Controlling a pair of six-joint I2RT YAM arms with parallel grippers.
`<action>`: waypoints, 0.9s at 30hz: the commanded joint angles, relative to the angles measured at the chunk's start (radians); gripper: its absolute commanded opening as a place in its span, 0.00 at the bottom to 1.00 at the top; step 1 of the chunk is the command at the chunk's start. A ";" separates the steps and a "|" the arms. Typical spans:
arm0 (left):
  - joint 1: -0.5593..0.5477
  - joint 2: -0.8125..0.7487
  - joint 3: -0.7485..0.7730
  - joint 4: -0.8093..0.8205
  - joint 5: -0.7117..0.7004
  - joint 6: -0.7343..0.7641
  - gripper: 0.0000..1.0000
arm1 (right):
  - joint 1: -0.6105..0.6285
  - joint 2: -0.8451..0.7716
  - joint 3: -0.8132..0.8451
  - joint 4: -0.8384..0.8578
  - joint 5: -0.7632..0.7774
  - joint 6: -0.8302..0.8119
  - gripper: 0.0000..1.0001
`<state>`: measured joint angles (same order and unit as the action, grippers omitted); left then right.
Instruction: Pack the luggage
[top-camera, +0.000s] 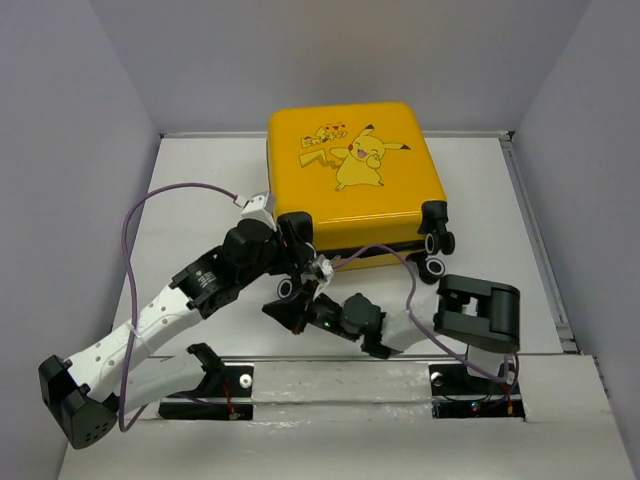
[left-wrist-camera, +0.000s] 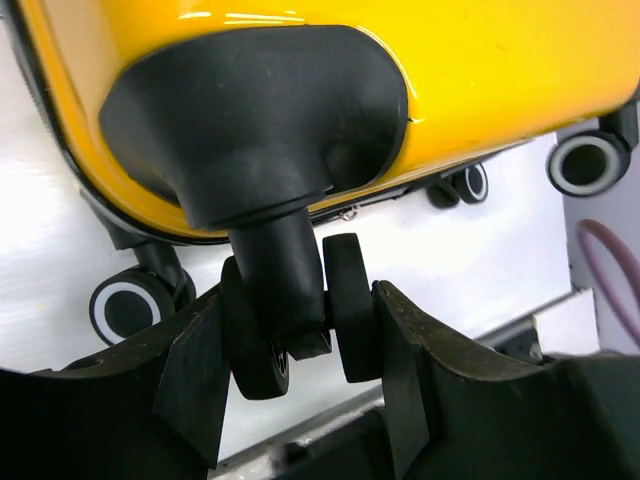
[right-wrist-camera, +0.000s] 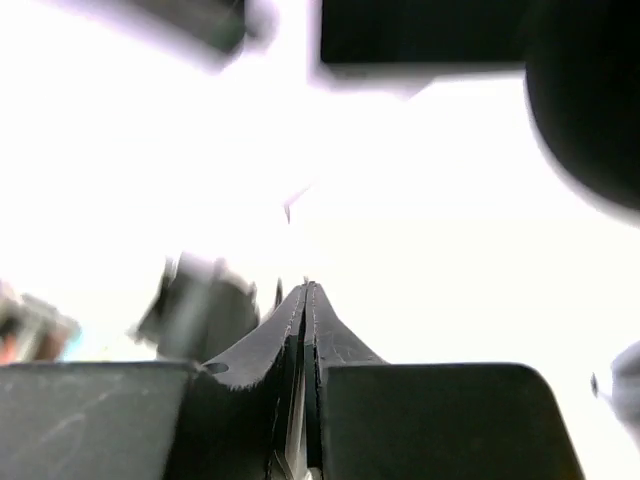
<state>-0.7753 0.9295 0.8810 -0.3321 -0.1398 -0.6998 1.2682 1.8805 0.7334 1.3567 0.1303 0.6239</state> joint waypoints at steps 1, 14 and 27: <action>-0.050 -0.083 0.004 0.372 0.166 -0.017 0.06 | 0.057 -0.200 -0.207 -0.161 0.132 -0.073 0.07; -0.051 -0.116 -0.132 0.450 0.180 0.043 0.06 | -0.139 -0.753 -0.342 -1.026 0.370 -0.012 0.58; -0.051 -0.136 -0.200 0.512 0.221 0.108 0.06 | -0.250 -0.578 -0.075 -1.070 0.270 -0.158 0.66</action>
<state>-0.8028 0.8398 0.6693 -0.1177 -0.0448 -0.7155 1.0267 1.2438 0.5556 0.2832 0.4076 0.5274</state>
